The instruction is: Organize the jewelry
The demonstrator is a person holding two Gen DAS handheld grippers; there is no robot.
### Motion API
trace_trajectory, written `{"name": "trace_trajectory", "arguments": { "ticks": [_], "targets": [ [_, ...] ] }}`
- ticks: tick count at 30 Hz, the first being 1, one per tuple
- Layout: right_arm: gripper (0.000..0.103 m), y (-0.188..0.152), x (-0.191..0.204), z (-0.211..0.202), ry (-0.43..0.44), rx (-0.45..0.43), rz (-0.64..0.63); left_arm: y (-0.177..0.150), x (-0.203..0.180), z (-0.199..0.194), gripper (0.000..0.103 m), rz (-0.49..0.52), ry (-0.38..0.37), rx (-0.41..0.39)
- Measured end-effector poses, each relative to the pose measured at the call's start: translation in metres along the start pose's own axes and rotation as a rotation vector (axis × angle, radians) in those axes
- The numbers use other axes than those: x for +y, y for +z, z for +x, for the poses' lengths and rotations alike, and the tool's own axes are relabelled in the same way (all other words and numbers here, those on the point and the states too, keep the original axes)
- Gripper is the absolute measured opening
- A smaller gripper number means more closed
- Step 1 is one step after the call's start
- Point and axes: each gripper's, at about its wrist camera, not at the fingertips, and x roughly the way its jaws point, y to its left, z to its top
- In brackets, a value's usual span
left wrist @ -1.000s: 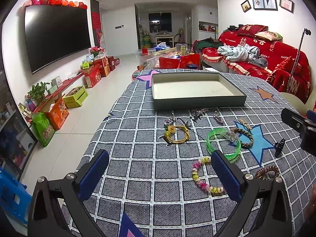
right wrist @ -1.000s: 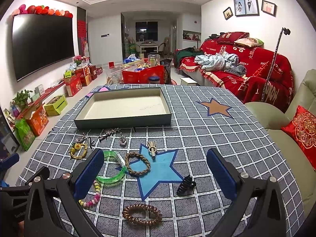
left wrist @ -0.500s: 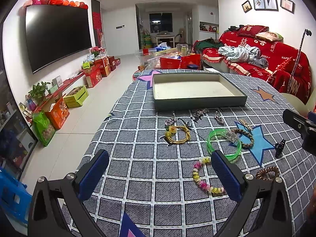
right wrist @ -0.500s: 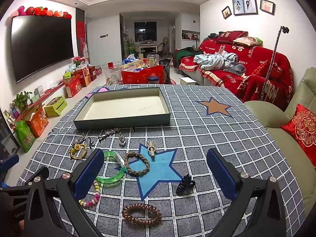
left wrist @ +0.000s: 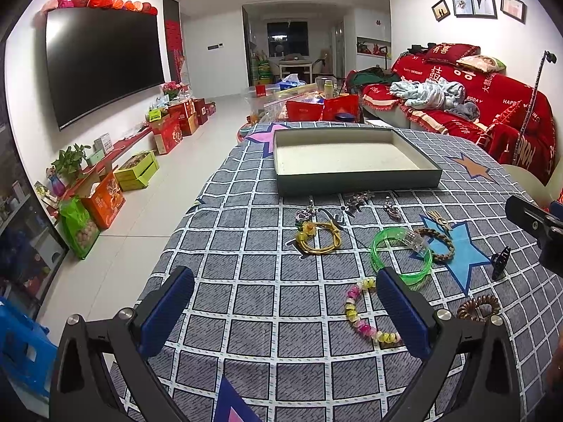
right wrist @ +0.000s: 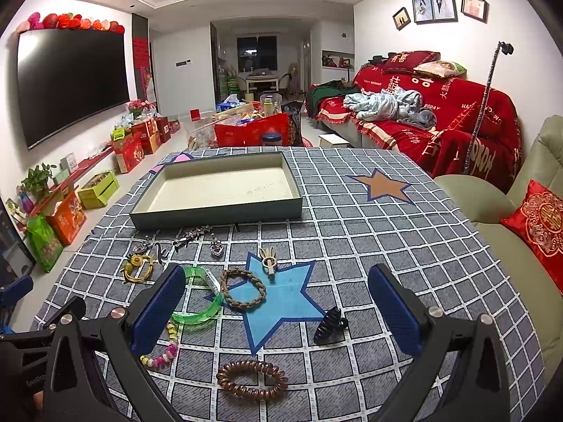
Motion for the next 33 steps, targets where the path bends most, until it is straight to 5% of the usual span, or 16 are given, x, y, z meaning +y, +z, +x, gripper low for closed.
{"name": "trace_trajectory", "arguments": {
  "ticks": [25, 33],
  "targets": [
    [0.103, -0.001, -0.015, 0.004, 0.009, 0.03, 0.045, 0.004, 0.006, 0.014, 0.103, 0.01, -0.017, 0.074],
    [0.103, -0.018, -0.045, 0.024, -0.066, 0.176, 0.058, 0.006, 0.021, 0.041, 0.103, 0.005, -0.066, 0.19]
  ]
}}
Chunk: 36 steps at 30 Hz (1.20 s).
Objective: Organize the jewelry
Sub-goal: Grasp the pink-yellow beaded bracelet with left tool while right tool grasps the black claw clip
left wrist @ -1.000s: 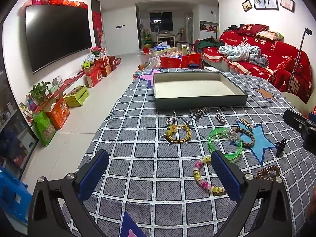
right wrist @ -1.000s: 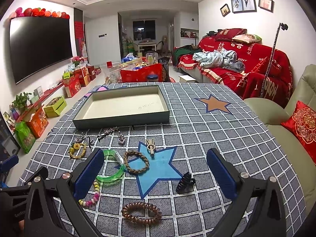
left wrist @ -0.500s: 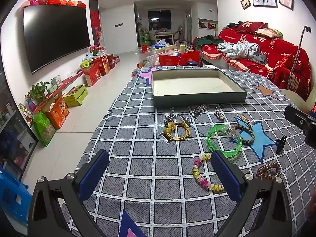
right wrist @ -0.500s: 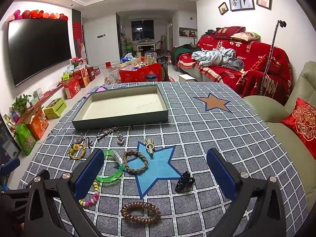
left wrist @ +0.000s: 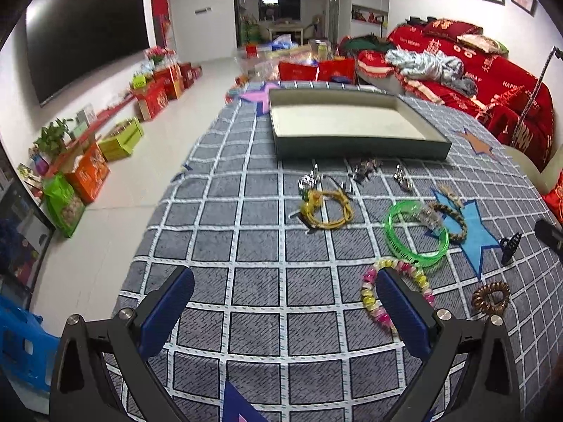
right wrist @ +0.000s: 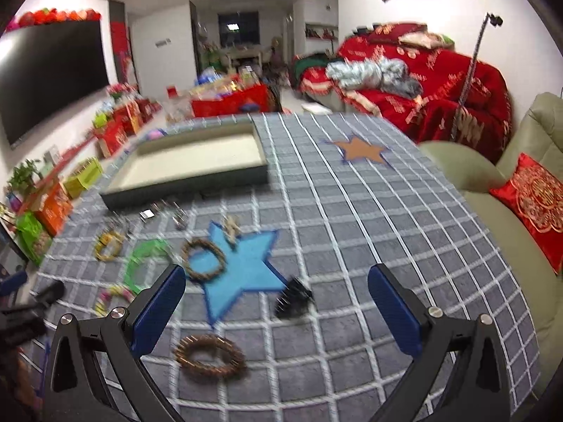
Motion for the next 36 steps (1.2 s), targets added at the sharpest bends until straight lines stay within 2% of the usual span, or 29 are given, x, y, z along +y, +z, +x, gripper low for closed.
{"name": "trace_trajectory", "arguments": {
  "ticks": [5, 11, 21, 22, 23, 26, 29, 32, 35, 36],
  "targets": [
    [0.103, -0.013, -0.015, 0.012, -0.041, 0.081, 0.017, 0.0, -0.004, 0.016, 0.103, 0.032, -0.043, 0.08],
    [0.103, -0.01, -0.026, 0.023, -0.058, 0.129, 0.049, -0.001, -0.023, 0.033, 0.103, 0.069, -0.1, 0.17],
    [0.103, -0.001, -0.006, 0.049, 0.002, 0.188, 0.06, 0.006, -0.038, 0.045, 0.103, 0.082, -0.111, 0.196],
    [0.101, -0.001, -0.004, 0.051, 0.001, 0.192, 0.057, 0.006, -0.039, 0.046, 0.102, 0.082, -0.113, 0.196],
    [0.1, -0.001, -0.002, 0.054, 0.0, 0.198, 0.055, 0.007, -0.041, 0.047, 0.094, 0.088, -0.115, 0.194],
    [0.093, -0.001, 0.002, 0.06, 0.009, 0.22, 0.056, 0.006, -0.047, 0.049, 0.092, 0.108, -0.124, 0.2],
    [0.088, -0.002, 0.005, 0.064, -0.001, 0.232, 0.051, 0.005, -0.053, 0.051, 0.082, 0.131, -0.131, 0.203],
    [0.075, -0.003, 0.006, 0.071, -0.001, 0.256, 0.051, 0.003, -0.058, 0.05, 0.079, 0.149, -0.131, 0.197],
    [0.062, -0.004, 0.009, 0.073, -0.021, 0.258, 0.037, 0.002, -0.063, 0.048, 0.069, 0.178, -0.126, 0.18],
    [0.056, -0.003, 0.01, 0.073, -0.026, 0.256, 0.029, 0.002, -0.064, 0.047, 0.061, 0.182, -0.132, 0.175]
  ]
}}
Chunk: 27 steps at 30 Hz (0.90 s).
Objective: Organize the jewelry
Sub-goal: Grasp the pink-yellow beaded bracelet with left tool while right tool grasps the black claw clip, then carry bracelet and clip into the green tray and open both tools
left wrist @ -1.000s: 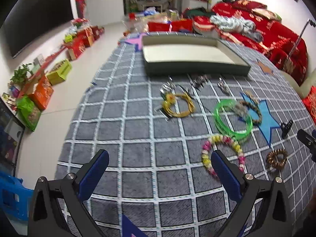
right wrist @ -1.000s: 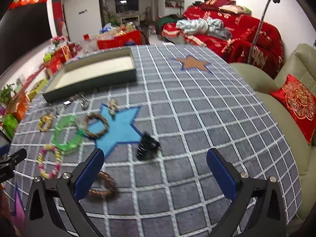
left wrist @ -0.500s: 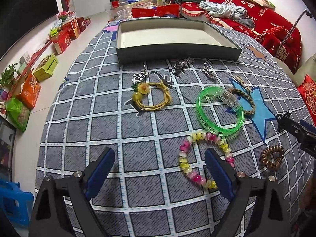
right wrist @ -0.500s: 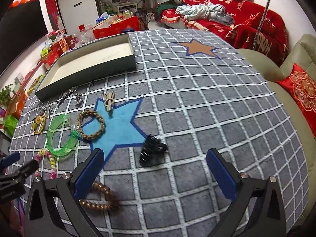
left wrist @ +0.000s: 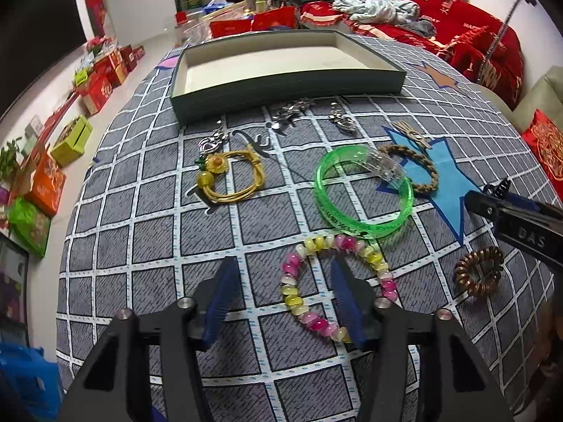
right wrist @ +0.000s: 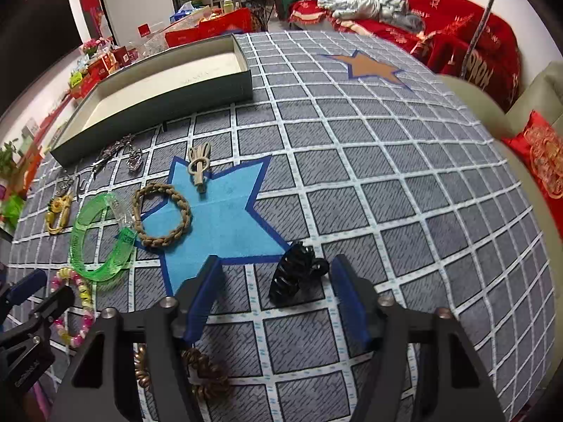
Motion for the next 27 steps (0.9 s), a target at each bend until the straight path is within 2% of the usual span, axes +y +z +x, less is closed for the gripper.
{"name": "trace_trajectory", "arguments": {
  "ticks": [1, 2, 3, 4, 6, 13, 21, 27],
  "targets": [
    [0.046, 0.001, 0.0, 0.0, 0.005, -0.001, -0.002, -0.001, -0.001, -0.001, 0.055, 0.007, -0.002, -0.007],
    [0.042, 0.001, 0.0, -0.001, 0.008, -0.002, -0.001, -0.001, -0.003, -0.002, 0.044, 0.018, -0.005, -0.013],
    [0.032, 0.002, -0.001, -0.001, 0.013, -0.003, -0.001, -0.001, -0.004, -0.002, 0.034, 0.028, -0.012, -0.016],
    [0.028, 0.002, -0.001, -0.001, 0.017, -0.002, 0.0, -0.001, -0.005, -0.003, 0.03, 0.034, -0.017, -0.017],
    [0.028, 0.002, -0.003, -0.002, 0.025, -0.005, 0.005, -0.002, -0.006, -0.003, 0.026, 0.042, -0.049, -0.018],
    [0.028, 0.003, -0.008, -0.015, 0.096, -0.038, 0.03, -0.001, 0.005, -0.01, 0.026, 0.012, -0.167, -0.02],
    [0.028, 0.018, -0.008, -0.035, 0.168, -0.074, 0.057, 0.008, 0.021, -0.024, 0.026, -0.038, -0.232, -0.027],
    [0.028, 0.04, -0.003, -0.047, 0.21, -0.101, 0.062, 0.031, 0.028, -0.04, 0.026, -0.036, -0.257, -0.057]
  ]
}}
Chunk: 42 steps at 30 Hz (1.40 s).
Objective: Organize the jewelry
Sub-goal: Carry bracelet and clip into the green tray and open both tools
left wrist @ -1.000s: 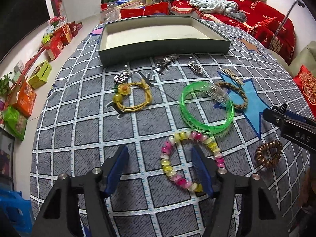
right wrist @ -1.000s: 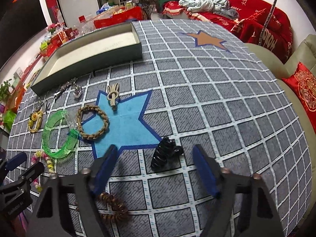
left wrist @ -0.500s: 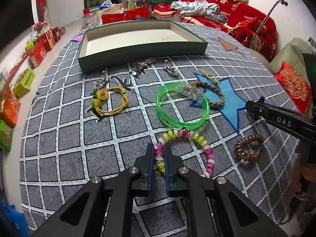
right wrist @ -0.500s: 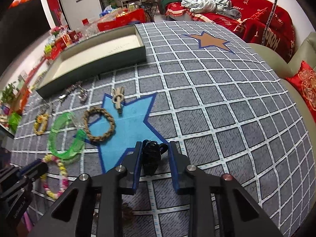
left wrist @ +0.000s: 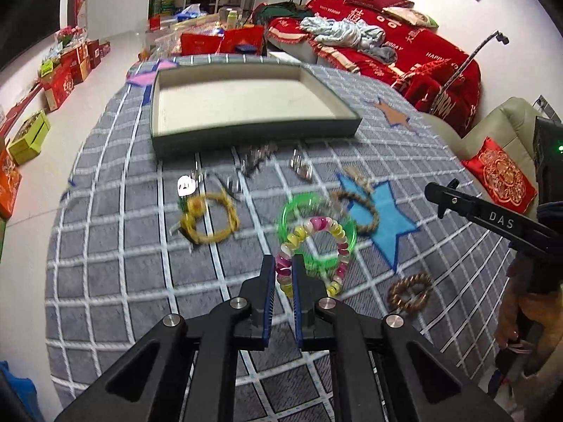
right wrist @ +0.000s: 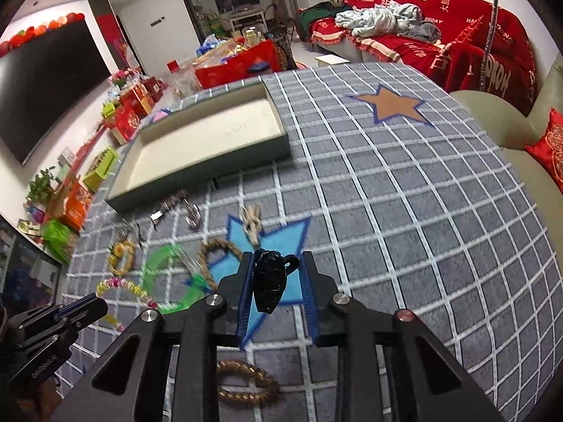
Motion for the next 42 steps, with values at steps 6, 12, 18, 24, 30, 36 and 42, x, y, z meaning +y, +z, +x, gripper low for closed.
{"name": "trace_trajectory", "arguments": {
  "ticks": [6, 12, 18, 24, 30, 36, 42],
  "targets": [
    [0.028, 0.037, 0.012, 0.005, 0.049, -0.017, -0.003, 0.046, 0.007, -0.01, 0.026, -0.007, -0.039, -0.037],
    [0.028, 0.08, 0.032, 0.025, 0.074, -0.023, -0.048, 0.098, 0.017, -0.005, 0.026, 0.005, -0.013, -0.095],
    [0.028, 0.124, 0.051, 0.064, 0.088, -0.005, -0.065, 0.15, 0.033, 0.025, 0.026, 0.0, 0.015, -0.111],
    [0.028, 0.151, 0.061, 0.115, 0.075, 0.042, -0.077, 0.182, 0.053, 0.075, 0.026, -0.001, 0.066, -0.08],
    [0.028, 0.155, 0.06, 0.162, 0.063, 0.11, -0.061, 0.192, 0.069, 0.119, 0.026, -0.01, 0.101, -0.024],
    [0.028, 0.148, 0.055, 0.184, 0.04, 0.15, -0.075, 0.189, 0.073, 0.146, 0.026, 0.002, 0.117, 0.019],
    [0.058, 0.143, 0.048, 0.186, -0.027, 0.138, -0.104, 0.183, 0.072, 0.163, 0.026, 0.02, 0.162, 0.056]
  ]
}}
